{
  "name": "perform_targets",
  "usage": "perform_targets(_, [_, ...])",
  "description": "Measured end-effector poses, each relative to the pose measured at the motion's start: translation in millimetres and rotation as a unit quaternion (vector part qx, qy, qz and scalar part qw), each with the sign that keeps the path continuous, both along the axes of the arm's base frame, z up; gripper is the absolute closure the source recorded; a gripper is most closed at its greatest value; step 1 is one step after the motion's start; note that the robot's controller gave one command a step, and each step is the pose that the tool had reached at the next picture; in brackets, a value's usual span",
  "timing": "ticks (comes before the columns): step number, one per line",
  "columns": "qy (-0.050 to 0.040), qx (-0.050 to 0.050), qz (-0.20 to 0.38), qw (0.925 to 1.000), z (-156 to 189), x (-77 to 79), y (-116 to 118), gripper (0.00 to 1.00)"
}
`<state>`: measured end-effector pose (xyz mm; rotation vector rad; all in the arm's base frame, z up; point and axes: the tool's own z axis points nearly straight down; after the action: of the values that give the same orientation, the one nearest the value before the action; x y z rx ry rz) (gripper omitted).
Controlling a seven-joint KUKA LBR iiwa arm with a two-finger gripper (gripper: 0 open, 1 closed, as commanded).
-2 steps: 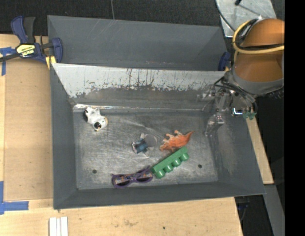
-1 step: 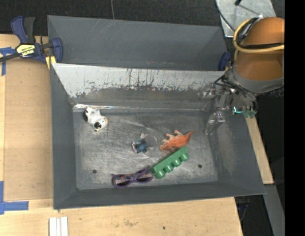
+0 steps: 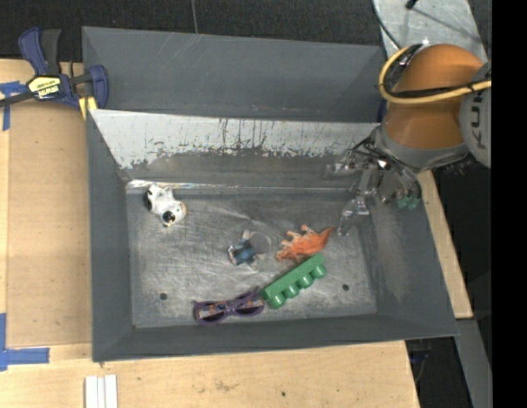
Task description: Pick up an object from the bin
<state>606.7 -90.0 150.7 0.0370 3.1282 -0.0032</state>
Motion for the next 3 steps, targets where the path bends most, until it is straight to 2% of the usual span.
perform_targets(1, [0.0038, 0.002, -0.04, 0.9992, -51.8, -30.7, -18.1, 0.0])
perform_targets(2, [0.0056, 0.0, -0.065, 0.9979, -69.4, -54.5, 7.0, 0.0])
perform_targets(3, [0.0054, 0.004, -0.115, 0.9933, -75.1, -78.0, 29.2, 0.0])
